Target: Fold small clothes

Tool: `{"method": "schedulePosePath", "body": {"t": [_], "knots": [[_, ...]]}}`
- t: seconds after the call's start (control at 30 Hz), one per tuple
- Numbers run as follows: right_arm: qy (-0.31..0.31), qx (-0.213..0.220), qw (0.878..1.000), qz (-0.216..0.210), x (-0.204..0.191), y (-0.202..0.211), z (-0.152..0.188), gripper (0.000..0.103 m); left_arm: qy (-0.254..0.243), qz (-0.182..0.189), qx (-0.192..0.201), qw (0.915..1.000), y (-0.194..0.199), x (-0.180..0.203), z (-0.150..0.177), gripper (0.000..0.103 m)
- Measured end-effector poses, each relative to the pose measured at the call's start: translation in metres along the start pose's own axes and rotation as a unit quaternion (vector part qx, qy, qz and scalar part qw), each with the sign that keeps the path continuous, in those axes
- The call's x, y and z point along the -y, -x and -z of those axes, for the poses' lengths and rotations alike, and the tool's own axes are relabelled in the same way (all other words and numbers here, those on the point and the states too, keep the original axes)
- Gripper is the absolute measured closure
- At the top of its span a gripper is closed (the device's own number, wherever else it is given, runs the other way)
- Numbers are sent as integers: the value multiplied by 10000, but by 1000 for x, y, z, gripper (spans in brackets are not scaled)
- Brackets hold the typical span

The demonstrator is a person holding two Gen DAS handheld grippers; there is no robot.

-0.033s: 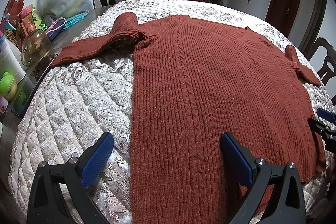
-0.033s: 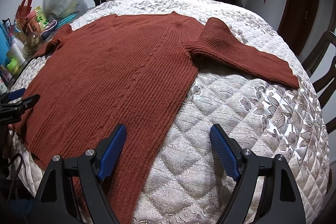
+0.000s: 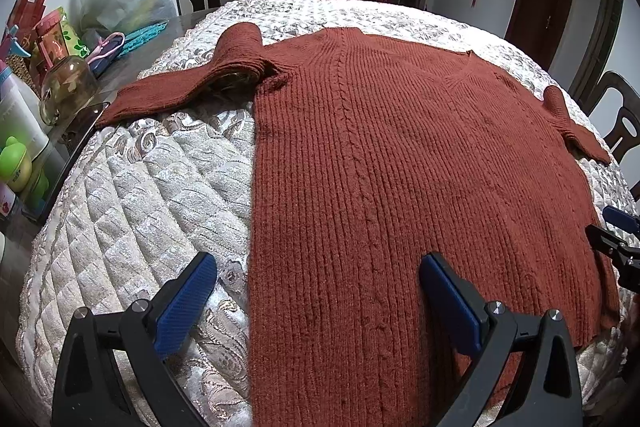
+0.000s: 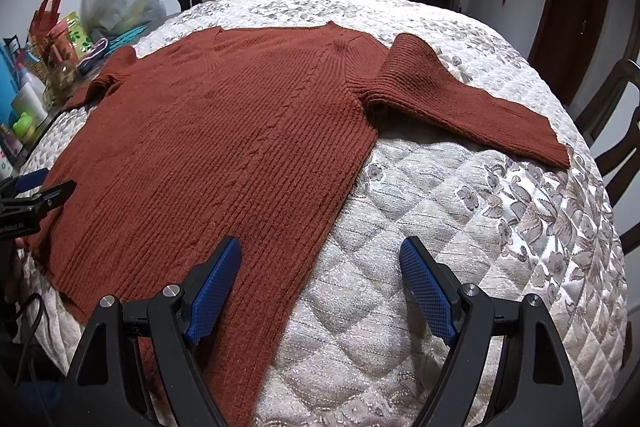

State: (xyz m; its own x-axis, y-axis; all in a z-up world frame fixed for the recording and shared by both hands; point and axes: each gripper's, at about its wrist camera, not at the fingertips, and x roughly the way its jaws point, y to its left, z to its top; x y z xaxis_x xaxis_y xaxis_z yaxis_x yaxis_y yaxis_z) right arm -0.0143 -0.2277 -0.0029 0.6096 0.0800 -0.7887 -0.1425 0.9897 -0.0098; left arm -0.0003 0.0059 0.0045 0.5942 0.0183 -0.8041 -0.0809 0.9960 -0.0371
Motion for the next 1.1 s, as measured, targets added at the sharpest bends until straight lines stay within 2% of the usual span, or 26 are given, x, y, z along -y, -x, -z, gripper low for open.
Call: {"method": "schedulePosePath", "body": {"t": [0.4,0.8,0.97,1.1], "knots": [[331,285,9986,-294,-27,10,-19,21,82,-185,250,9995,14,-12,-8,1],[728,318,9953,-548,-55,-6,-50,21,332,-519,380,9974,6,-40,-32,2],[875,278,9940,-592,-62,-14,-60,21,563,-607,377,9959,-5,-67,-44,8],[921,273,9934,-622,-65,-18,-66,21,957,-689,361,9924,-17,-103,-57,14]]}}
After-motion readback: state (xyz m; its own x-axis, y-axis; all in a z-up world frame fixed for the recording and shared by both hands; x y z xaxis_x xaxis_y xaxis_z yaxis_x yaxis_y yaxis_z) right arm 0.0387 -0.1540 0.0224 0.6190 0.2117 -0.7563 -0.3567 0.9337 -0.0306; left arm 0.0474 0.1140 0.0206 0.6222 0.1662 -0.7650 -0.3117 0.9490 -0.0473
